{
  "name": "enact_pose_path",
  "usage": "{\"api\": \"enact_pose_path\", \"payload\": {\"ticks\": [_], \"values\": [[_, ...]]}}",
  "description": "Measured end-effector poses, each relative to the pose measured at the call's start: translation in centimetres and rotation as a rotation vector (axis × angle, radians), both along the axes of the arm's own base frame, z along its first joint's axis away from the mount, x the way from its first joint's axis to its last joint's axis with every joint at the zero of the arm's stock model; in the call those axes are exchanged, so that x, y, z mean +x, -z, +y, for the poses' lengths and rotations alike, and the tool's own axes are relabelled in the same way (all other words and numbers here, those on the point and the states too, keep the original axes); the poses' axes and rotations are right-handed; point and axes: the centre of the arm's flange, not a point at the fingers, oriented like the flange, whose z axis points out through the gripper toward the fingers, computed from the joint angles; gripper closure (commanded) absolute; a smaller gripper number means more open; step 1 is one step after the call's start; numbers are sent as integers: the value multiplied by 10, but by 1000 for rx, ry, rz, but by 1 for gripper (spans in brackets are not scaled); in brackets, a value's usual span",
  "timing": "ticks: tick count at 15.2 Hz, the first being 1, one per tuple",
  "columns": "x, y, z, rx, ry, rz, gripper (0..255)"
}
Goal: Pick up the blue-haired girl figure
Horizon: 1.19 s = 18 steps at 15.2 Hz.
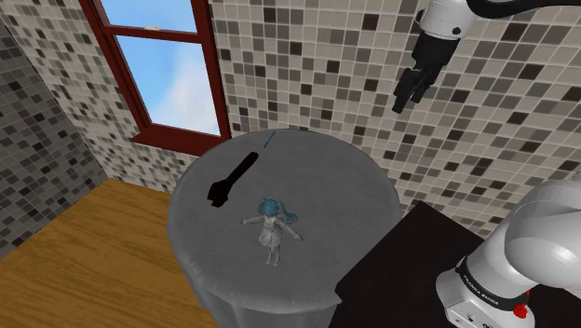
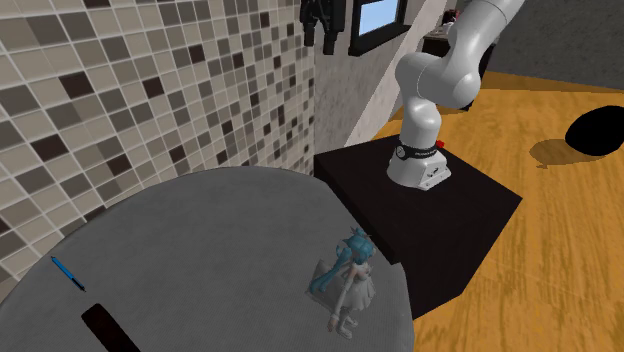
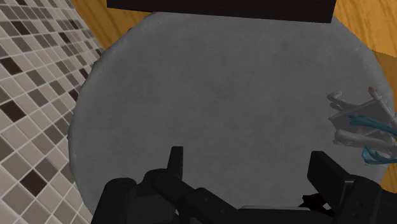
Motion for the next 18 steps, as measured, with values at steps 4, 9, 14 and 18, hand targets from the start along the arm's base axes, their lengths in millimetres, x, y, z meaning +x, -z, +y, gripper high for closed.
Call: {"api": "enact_pose_path", "payload": {"ticks": [4,9,14,18], "values": [[9,10,29,-8,8,9,0],[24,36,88,-26,31,31,0],[38,62,148,-45,54,53,0],[53,82,194,-59,72,70,0]]}}
